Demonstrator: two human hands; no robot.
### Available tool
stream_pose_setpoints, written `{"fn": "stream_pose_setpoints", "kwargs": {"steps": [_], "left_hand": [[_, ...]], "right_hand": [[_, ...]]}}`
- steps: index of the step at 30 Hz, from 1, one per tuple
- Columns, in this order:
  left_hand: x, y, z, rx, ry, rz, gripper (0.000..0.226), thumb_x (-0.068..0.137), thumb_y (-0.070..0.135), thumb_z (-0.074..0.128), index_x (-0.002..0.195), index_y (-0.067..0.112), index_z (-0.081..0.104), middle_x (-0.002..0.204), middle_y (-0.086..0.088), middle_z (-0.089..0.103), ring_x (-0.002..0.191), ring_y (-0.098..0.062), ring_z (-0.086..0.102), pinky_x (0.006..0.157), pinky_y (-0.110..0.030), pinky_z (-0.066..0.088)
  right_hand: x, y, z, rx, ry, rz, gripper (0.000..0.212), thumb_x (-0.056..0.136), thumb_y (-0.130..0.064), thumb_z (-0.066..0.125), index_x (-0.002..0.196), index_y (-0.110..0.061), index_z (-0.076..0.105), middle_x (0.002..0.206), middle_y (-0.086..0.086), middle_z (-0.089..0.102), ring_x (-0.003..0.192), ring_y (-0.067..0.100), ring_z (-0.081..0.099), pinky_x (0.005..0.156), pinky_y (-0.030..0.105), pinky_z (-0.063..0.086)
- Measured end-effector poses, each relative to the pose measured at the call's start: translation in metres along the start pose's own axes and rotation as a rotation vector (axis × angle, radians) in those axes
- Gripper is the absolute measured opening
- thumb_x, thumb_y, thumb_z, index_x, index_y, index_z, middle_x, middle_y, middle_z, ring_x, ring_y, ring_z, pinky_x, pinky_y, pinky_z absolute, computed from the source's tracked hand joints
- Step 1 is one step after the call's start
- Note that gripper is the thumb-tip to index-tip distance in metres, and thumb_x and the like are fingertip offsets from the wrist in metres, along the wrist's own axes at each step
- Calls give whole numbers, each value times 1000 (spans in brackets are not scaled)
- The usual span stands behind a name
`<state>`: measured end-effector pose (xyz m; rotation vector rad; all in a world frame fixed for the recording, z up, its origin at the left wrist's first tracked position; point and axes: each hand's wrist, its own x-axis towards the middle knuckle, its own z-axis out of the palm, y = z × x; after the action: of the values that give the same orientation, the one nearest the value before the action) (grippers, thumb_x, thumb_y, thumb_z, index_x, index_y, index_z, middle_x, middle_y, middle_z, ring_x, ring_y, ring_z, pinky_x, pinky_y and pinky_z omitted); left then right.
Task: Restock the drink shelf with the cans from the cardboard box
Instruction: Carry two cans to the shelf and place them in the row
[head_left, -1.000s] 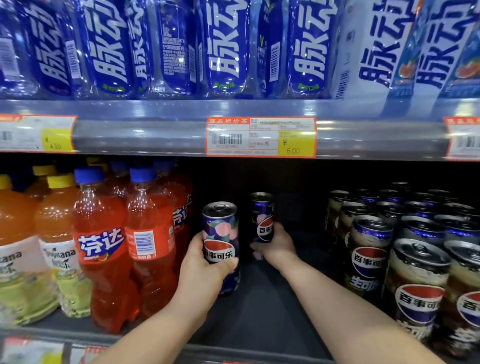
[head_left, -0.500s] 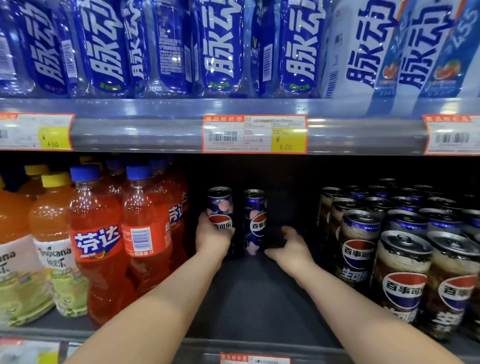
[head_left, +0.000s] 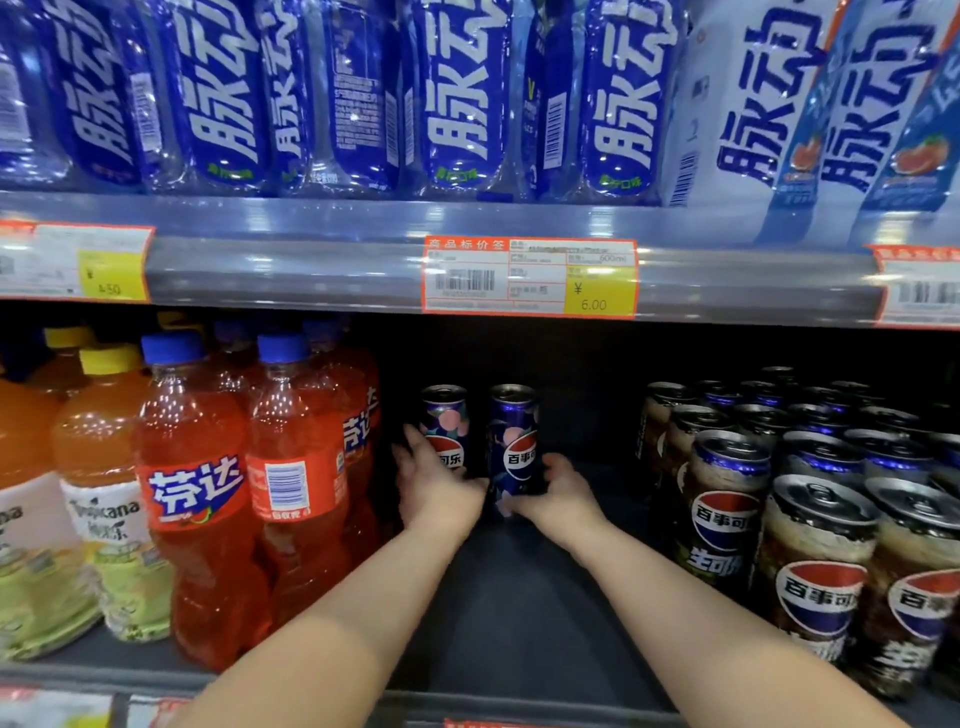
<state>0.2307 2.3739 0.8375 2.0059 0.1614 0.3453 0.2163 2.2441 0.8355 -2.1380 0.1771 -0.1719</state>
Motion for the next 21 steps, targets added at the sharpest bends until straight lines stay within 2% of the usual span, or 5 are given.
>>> {"fn": "stream_pose_setpoints", "kwargs": {"steps": [3,6,8,12,21], "left_hand": [[-34,-3,-15,53,-131,146,108,69,21,77,150,17,7,156,-13,14,142,-25,21,118,-34,22],[-65,-16,-40,335,-435,262,85,82,31,65,149,16,16,157,-6,16,145,-17,16,116,-22,13],[-75,-27,-51,480,-537,307,75,84,39,61,147,18,25,157,-4,18,145,-14,16,117,-20,13],[-81,-39,-54,571,-585,329,64,85,42,59,142,22,37,155,-4,24,145,-15,17,115,-19,12],[-77,-46,-49,652,-580,331,63,84,44,59,140,23,40,154,-2,26,146,-20,13,118,-30,16]], "right_hand": [[6,-6,3,32,-20,-16,70,70,-10,73,131,-10,39,117,5,59,99,18,55,84,26,46],[12,-8,8,33,-12,-16,60,75,-12,71,127,-8,42,97,1,58,90,16,54,79,26,45],[15,-9,9,41,-13,0,57,76,-12,70,126,-9,44,98,4,61,91,16,55,84,28,47],[17,-8,11,38,-11,0,63,72,-17,76,128,-14,47,125,7,60,114,25,57,97,36,46],[15,-9,20,36,-36,-22,59,74,-17,74,127,-14,48,126,6,60,115,24,56,93,31,45]]}}
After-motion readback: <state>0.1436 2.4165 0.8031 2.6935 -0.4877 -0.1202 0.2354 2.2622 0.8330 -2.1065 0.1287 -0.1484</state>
